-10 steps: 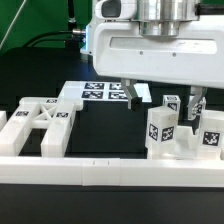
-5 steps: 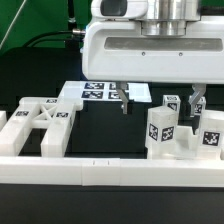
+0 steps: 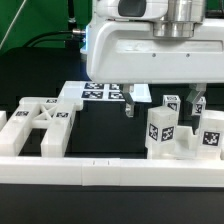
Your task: Assemble chair
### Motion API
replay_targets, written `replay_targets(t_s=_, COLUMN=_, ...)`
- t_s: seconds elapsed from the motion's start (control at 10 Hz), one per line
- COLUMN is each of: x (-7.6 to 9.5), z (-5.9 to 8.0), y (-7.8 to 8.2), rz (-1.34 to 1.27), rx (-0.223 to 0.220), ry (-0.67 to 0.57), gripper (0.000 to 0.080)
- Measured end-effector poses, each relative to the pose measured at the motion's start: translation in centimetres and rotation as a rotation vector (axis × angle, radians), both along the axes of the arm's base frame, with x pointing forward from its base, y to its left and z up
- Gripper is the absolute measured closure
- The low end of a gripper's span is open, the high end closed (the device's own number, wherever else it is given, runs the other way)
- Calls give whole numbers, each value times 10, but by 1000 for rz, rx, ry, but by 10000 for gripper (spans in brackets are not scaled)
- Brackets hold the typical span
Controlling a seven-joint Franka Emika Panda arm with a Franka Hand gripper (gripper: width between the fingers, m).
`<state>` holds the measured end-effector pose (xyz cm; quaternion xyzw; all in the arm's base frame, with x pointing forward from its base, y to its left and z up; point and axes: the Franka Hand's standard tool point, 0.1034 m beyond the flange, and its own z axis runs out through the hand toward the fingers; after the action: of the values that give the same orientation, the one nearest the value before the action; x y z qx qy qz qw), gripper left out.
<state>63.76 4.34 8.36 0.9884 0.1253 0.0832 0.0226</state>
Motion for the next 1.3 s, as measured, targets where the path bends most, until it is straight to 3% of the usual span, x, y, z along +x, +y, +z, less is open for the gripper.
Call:
replay_targets(t_s=0.2, x=-1, z=-1, y=0, rz=19, rx=-7, ry=0, gripper=151)
replay_targets(t_s=0.4, x=-1, z=-1, y=0, rz=6, rx=-5, ry=0, gripper=423)
replay_targets(t_s=0.5, x=-1, z=-1, y=-1, rz=5, rx=-5, ry=0, gripper=423)
replay_targets(t_s=0.6, x=-1, z=-1, y=0, rz=-18, rx=0, ry=-1, gripper=515)
replay_targets(t_s=1.1, x=-2, z=0, y=2, rz=-572, rx=94, ry=-14, gripper=515)
replay_targets(t_s=1.3, x=-7, z=0, y=-2, rz=-701, rx=96, ry=-1, gripper=511)
